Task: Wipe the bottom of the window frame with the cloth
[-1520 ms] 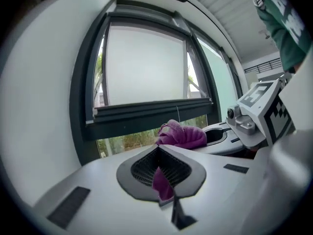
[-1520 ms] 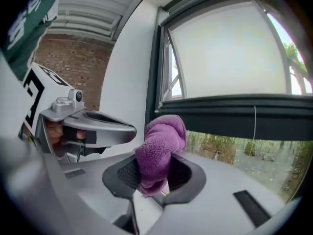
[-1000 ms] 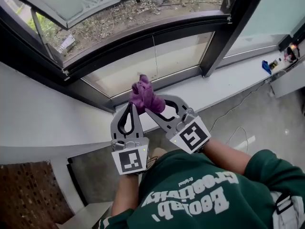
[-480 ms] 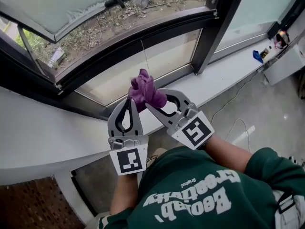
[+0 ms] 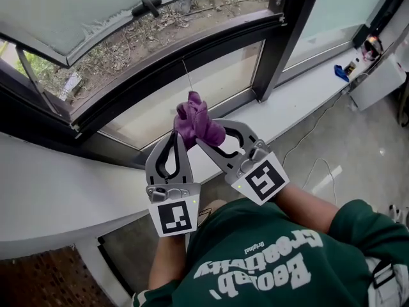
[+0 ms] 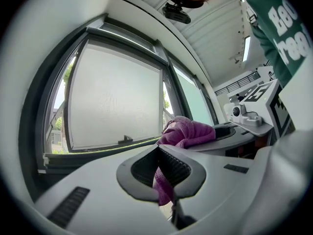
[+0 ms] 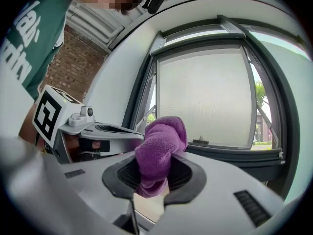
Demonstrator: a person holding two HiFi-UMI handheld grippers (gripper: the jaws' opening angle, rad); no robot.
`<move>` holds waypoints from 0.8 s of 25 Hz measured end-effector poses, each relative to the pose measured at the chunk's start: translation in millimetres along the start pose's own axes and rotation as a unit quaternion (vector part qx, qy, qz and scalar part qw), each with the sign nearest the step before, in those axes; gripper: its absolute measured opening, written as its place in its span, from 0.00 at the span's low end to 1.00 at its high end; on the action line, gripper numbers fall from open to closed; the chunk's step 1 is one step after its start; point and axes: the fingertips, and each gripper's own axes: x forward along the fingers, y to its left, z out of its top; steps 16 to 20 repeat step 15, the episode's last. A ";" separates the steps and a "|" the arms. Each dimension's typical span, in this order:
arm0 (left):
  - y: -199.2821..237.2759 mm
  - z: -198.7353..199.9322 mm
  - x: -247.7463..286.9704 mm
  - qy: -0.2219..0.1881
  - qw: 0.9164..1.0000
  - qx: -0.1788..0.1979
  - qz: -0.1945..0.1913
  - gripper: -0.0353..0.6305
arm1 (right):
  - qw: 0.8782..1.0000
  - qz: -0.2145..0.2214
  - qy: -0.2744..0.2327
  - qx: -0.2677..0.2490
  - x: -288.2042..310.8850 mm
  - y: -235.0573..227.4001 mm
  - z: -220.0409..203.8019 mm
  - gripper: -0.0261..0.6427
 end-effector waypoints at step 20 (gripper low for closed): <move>-7.2 -17.3 1.8 0.028 0.999 -0.017 0.011 0.06 | 1.000 -0.012 -0.007 0.017 -8.7 -9.7 -7.2 0.20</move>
